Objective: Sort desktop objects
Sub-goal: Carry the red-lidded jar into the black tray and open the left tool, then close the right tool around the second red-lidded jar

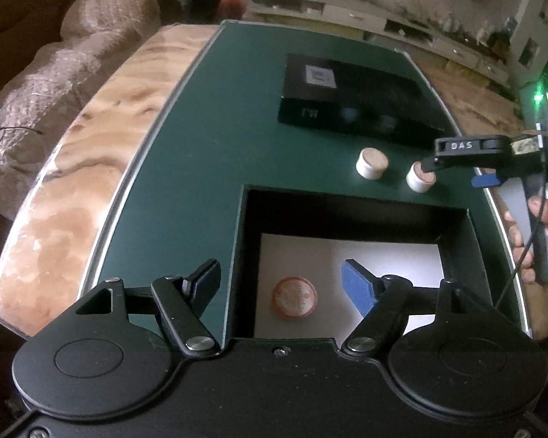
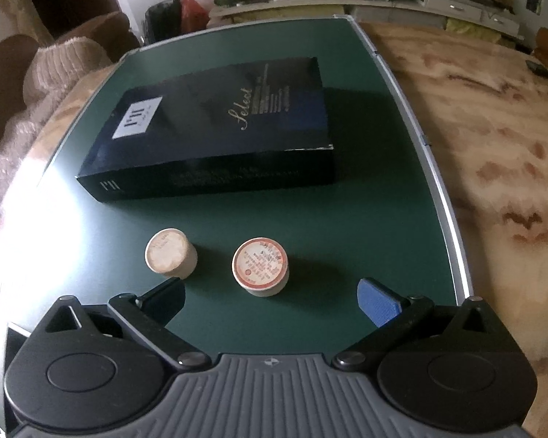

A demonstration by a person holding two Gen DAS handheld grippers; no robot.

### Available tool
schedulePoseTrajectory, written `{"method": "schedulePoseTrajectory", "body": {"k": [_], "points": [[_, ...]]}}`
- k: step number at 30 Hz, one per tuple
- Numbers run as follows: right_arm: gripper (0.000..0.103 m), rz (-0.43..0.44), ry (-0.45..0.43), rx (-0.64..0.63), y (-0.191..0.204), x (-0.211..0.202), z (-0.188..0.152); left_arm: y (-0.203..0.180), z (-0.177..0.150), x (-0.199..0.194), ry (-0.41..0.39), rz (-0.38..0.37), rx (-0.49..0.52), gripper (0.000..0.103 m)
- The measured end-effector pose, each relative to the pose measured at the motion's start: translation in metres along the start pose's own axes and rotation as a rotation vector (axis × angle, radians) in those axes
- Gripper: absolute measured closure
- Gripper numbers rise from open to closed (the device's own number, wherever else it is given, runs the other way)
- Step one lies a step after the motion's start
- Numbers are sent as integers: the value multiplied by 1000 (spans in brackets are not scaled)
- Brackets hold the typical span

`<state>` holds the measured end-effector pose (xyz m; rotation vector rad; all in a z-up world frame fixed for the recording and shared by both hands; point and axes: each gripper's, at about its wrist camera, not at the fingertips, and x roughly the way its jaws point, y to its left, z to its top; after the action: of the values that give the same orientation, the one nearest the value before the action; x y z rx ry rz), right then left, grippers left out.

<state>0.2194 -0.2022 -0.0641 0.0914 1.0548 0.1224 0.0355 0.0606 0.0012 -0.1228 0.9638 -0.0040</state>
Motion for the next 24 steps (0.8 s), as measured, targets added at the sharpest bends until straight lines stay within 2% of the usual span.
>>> {"method": "schedulePoseTrajectory", "body": {"k": [17, 24], "points": [[3, -26, 45, -46, 15, 26, 6, 15, -4, -6, 2, -40, -55, 30], [22, -35, 55, -40, 12, 31, 7, 16, -4, -7, 0, -44, -57, 30]]}}
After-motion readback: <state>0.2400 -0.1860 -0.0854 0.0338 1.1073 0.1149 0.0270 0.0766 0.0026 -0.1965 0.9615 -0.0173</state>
